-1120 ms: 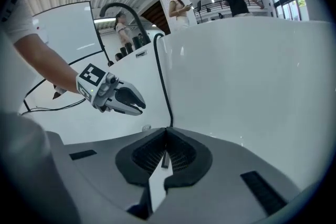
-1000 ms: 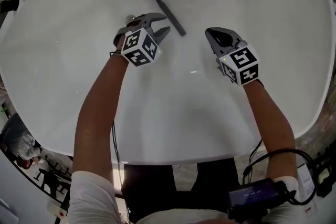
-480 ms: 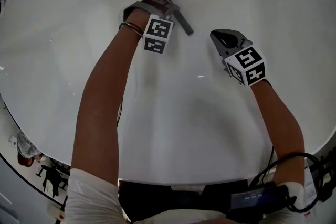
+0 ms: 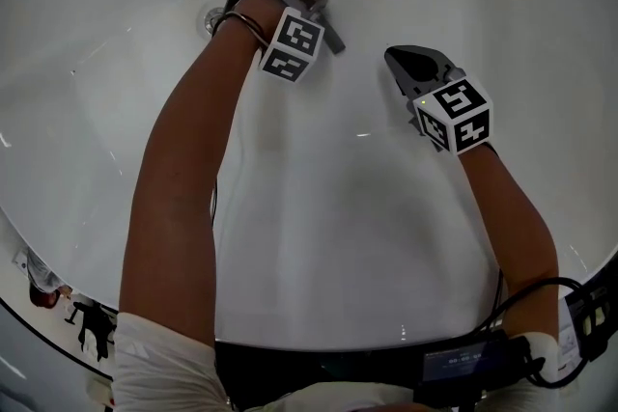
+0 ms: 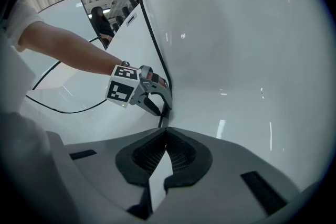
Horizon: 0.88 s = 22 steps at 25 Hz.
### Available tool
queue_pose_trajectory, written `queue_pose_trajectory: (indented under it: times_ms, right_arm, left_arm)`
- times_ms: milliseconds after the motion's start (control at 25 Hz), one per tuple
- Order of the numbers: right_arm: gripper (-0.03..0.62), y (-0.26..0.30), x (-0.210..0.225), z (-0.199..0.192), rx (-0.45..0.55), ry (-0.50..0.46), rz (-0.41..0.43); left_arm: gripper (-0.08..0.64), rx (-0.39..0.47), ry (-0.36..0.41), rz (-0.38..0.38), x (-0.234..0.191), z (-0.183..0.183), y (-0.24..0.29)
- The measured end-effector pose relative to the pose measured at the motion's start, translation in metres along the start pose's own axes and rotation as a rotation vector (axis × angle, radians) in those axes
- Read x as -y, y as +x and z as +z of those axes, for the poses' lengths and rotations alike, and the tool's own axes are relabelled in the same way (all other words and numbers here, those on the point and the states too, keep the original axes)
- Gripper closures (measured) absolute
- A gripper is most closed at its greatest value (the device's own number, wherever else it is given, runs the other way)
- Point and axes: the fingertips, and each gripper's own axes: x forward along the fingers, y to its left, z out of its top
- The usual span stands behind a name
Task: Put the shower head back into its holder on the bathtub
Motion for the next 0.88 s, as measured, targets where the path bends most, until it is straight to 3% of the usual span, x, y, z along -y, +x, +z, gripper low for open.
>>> queue_pose_trajectory:
  times_ms: [120,600,720,880]
  right_arm:
    - [0.581,0.0,0.001,-0.007,-0.004,0.024,-0.004]
    - [0.581,-0.027,0.003,-0.011,0.001,0.057,-0.013]
    - [0.581,-0.041,-0.002,0.002,0.005,0.053,-0.026]
    - [0.581,-0.043,-0.006,0.007,0.012,0.041,-0.032]
  left_arm:
    - [0.365,0.0,0.032,-0.022,0.001,0.004,0.004]
    - [0.387,-0.01,0.034,-0.118,-0.009,0.014,-0.008]
    - [0.4,-0.034,0.073,-0.12,-0.01,0.013,-0.029]
    - [0.422,-0.005,0.081,-0.099,-0.004,0.021,-0.032]
